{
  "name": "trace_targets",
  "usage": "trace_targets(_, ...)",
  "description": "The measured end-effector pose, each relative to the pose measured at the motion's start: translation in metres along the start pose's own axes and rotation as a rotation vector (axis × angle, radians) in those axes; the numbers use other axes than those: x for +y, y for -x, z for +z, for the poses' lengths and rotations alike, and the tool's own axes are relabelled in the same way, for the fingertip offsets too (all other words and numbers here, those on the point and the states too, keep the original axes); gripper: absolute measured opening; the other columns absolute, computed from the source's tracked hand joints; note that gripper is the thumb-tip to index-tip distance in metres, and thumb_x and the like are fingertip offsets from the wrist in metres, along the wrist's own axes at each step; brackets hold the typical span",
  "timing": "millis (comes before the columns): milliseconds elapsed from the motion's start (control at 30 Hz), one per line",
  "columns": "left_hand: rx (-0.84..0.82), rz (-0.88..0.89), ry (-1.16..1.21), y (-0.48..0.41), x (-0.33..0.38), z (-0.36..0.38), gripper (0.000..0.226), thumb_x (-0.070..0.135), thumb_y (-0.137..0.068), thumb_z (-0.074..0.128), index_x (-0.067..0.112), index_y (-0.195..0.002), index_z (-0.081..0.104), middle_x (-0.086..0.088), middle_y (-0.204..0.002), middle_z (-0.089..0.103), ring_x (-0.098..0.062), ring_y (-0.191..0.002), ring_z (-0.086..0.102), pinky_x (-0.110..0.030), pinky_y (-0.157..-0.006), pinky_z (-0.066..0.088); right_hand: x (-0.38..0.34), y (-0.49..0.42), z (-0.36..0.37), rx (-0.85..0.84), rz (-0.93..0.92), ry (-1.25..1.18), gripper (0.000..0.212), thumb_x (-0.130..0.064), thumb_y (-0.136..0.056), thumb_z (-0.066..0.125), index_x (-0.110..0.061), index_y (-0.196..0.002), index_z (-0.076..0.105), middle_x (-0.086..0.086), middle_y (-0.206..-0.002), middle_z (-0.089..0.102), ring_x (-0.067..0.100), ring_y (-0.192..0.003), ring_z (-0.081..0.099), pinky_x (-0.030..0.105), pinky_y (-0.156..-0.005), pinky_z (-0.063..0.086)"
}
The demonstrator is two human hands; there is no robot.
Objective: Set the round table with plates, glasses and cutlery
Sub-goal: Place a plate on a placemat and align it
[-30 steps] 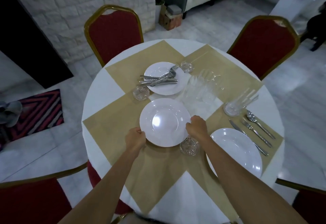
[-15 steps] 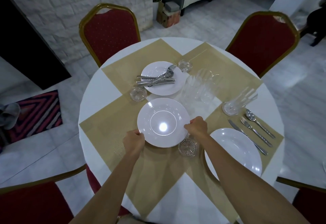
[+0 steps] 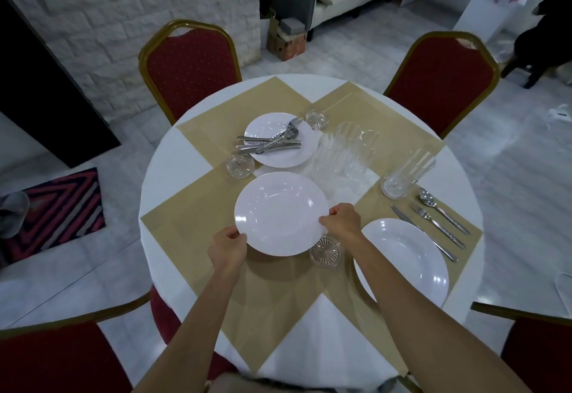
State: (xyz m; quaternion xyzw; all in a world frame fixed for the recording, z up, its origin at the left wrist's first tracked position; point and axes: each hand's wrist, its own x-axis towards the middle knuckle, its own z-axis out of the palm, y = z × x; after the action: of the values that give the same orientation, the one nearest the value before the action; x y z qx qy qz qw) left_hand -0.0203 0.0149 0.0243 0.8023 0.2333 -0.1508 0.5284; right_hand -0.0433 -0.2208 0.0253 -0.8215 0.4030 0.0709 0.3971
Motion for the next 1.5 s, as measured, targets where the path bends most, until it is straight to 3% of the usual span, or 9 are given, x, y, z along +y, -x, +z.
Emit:
trace_targets(267, -0.032, 0.005, 0.132, 0.023, -0.011, -0.021, 0.025, 0.008, -0.079, 0.06, 0.029, -0.087, 0.072, 0.005, -0.075, 0.071, -0.022, -0.081, 0.071, -0.04, -0.082, 0.059, 0.004, 0.033, -0.002, 0.059, -0.047, -0.089, 0.018, -0.008, -0.076, 0.07, 0.005, -0.083, 0.061, 0.019, -0.083, 0.064, 0.034, -0.077, 0.061, 0.042, -0.075, 0.055)
trace_targets(400, -0.079, 0.004, 0.16, 0.033, -0.013, -0.02, 0.025, 0.007, -0.076, 0.056, 0.023, -0.085, 0.073, 0.0, -0.078, 0.075, -0.024, -0.081, 0.072, -0.045, -0.081, 0.06, 0.014, 0.048, -0.009, 0.075, -0.034, -0.177, 0.024, -0.013, -0.076, 0.072, -0.007, -0.099, 0.066, 0.005, -0.095, 0.067, 0.025, -0.094, 0.064, 0.028, -0.077, 0.048)
trace_targets(500, -0.12, 0.018, 0.2, 0.044, -0.014, -0.016, 0.026, 0.006, -0.074, 0.056, 0.023, -0.084, 0.073, 0.0, -0.081, 0.075, -0.025, -0.084, 0.073, -0.043, -0.08, 0.061, 0.025, 0.062, -0.02, 0.096, -0.006, -0.235, 0.021, -0.013, -0.076, 0.072, -0.013, -0.095, 0.064, 0.002, -0.089, 0.066, 0.025, -0.094, 0.065, 0.033, -0.083, 0.053)
trace_targets(733, -0.236, 0.03, 0.307, 0.08, -0.009, 0.003, 0.02, 0.003, -0.071, 0.056, 0.013, -0.086, 0.063, -0.011, -0.092, 0.067, -0.028, -0.088, 0.069, -0.036, -0.069, 0.06, 0.052, 0.092, -0.054, 0.104, 0.016, -0.315, 0.016, -0.014, -0.074, 0.069, -0.018, -0.084, 0.058, 0.002, -0.085, 0.063, 0.029, -0.088, 0.068, 0.05, -0.079, 0.06)
trace_targets(933, -0.334, 0.025, 0.345, 0.117, -0.015, 0.026, 0.036, -0.005, -0.082, 0.058, 0.005, -0.116, 0.053, -0.015, -0.105, 0.067, -0.024, -0.087, 0.07, -0.034, -0.068, 0.059, 0.083, 0.115, -0.096, 0.108, 0.015, -0.365, 0.022, -0.008, -0.083, 0.065, -0.008, -0.103, 0.057, 0.007, -0.095, 0.061, 0.024, -0.085, 0.062, 0.036, -0.068, 0.062)
trace_targets(1067, -0.409, 0.052, 0.404, 0.161, -0.019, 0.052, 0.05, -0.009, -0.085, 0.055, 0.011, -0.131, 0.049, -0.018, -0.114, 0.066, -0.033, -0.1, 0.069, -0.037, -0.069, 0.061, 0.119, 0.128, -0.136, 0.14, -0.008, -0.399, 0.022, -0.008, -0.082, 0.063, -0.007, -0.103, 0.057, 0.012, -0.101, 0.065, 0.029, -0.091, 0.065, 0.043, -0.074, 0.062)
trace_targets(1267, -0.48, 0.121, 0.439, 0.251, -0.027, 0.116, 0.057, -0.009, -0.089, 0.05, 0.027, -0.134, 0.053, -0.002, -0.12, 0.067, -0.023, -0.104, 0.067, -0.036, -0.073, 0.059, 0.207, 0.161, -0.212, 0.16, -0.068, -0.408, 0.021, -0.009, -0.086, 0.054, -0.016, -0.105, 0.057, 0.003, -0.101, 0.065, 0.024, -0.087, 0.067, 0.04, -0.073, 0.062)
trace_targets(1400, -0.478, 0.119, 0.482, 0.315, -0.035, 0.15, 0.056, -0.008, -0.089, 0.052, 0.025, -0.135, 0.053, -0.005, -0.119, 0.068, -0.027, -0.105, 0.068, -0.035, -0.071, 0.059, 0.264, 0.185, -0.268, 0.101, -0.118, -0.417, 0.027, -0.005, -0.09, 0.048, -0.021, -0.111, 0.054, -0.001, -0.1, 0.064, 0.01, -0.072, 0.066, 0.016, -0.055, 0.055)
trace_targets(1500, -0.514, 0.104, 0.53, 0.361, -0.036, 0.174, 0.047, -0.009, -0.092, 0.048, 0.024, -0.124, 0.059, -0.002, -0.109, 0.07, -0.021, -0.095, 0.069, -0.03, -0.065, 0.06, 0.297, 0.198, -0.304, 0.078, -0.144, -0.411, 0.043, -0.006, -0.089, 0.049, -0.018, -0.129, 0.056, 0.003, -0.098, 0.069, 0.02, -0.079, 0.071, 0.034, -0.071, 0.063)
